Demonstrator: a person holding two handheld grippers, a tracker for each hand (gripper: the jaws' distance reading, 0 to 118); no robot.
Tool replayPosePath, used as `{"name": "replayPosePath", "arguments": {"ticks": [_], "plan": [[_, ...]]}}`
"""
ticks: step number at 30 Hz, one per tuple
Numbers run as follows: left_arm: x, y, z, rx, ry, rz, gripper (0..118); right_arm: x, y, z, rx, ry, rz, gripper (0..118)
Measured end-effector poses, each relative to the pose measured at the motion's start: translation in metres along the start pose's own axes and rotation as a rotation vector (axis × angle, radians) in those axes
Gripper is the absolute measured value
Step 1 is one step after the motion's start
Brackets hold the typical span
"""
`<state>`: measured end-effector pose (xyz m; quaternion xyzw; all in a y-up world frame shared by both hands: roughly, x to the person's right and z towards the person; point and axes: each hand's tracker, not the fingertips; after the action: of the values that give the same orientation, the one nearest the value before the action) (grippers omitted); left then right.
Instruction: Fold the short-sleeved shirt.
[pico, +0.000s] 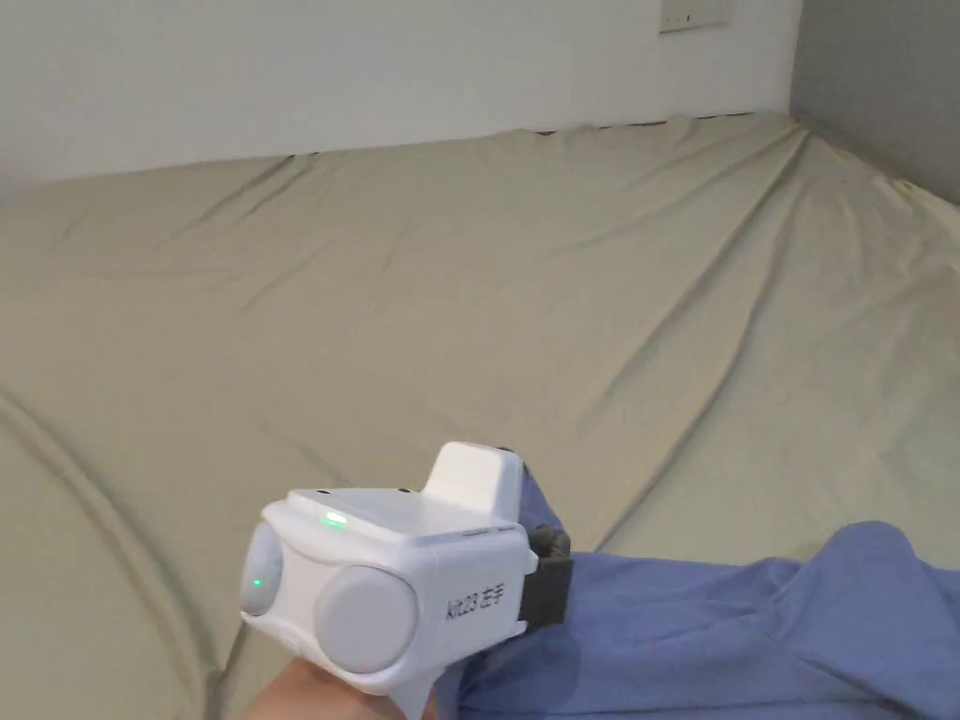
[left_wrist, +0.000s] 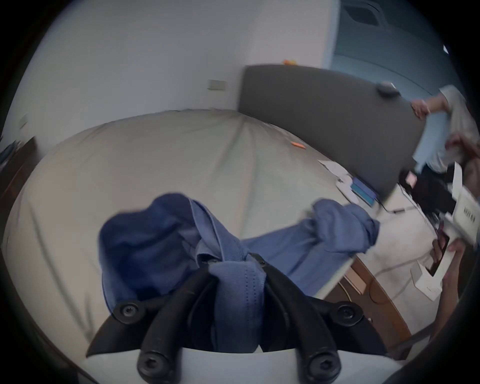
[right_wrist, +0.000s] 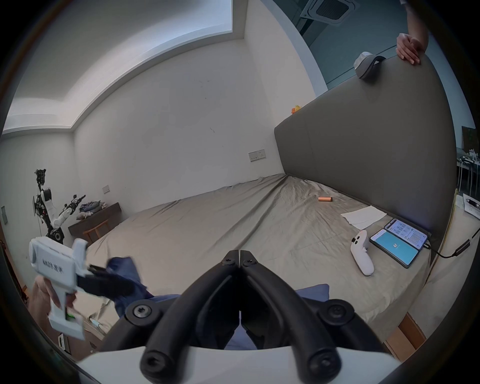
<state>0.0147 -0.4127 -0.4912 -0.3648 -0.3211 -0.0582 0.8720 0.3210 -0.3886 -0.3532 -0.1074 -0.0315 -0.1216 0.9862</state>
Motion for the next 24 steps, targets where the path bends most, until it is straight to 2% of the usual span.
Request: {"name": "replayPosePath", "arguments": {"ticks": [3,5,7,9,10,12,14,16,17,18,19,20,22,24], "plan": [[0.032,-0.009,-0.049,-0.101,-0.063,-0.020,14,0.001,0.000,0.000,0.003,0.011,-0.012,0],[0.039,-0.015,-0.082,-0.158,-0.083,0.077,19,-0.001,0.000,-0.002,-0.002,0.023,-0.014,0],[0.046,-0.023,-0.095,-0.187,-0.091,0.096,43,-0.002,-0.002,-0.003,-0.017,0.037,-0.013,0],[0.049,-0.025,-0.086,-0.149,-0.171,0.079,77,-0.003,-0.003,-0.004,-0.029,0.046,-0.003,0],[0.048,-0.021,-0.079,-0.146,-0.205,0.102,86,-0.003,-0.004,-0.005,-0.033,0.045,-0.001,0],[0.038,-0.008,-0.057,-0.132,-0.249,0.161,89,-0.003,-0.005,-0.006,-0.043,0.050,-0.002,0],[0.025,0.001,-0.028,-0.028,-0.240,0.191,89,-0.003,-0.006,-0.006,-0.045,0.055,-0.002,0],[0.010,0.009,0.005,0.080,-0.155,0.203,88,-0.003,-0.007,-0.006,-0.047,0.063,-0.007,0],[0.003,0.012,0.017,0.108,-0.105,0.199,84,-0.003,-0.007,-0.007,-0.049,0.069,-0.008,0],[-0.003,0.013,0.027,0.126,-0.021,0.181,57,-0.003,-0.007,-0.007,-0.049,0.074,-0.010,0],[-0.005,0.014,0.033,0.130,0.093,0.129,12,-0.004,-0.007,-0.007,-0.050,0.078,-0.009,0],[-0.004,0.013,0.033,0.130,0.209,0.061,0,-0.004,-0.006,-0.007,-0.051,0.082,-0.008,0],[0.000,0.009,0.007,0.035,0.444,-0.118,1,-0.005,-0.007,-0.008,-0.049,0.098,-0.015,0],[0.002,0.005,-0.008,-0.099,0.329,-0.152,0,-0.006,-0.007,-0.009,-0.048,0.108,-0.023,0]]}}
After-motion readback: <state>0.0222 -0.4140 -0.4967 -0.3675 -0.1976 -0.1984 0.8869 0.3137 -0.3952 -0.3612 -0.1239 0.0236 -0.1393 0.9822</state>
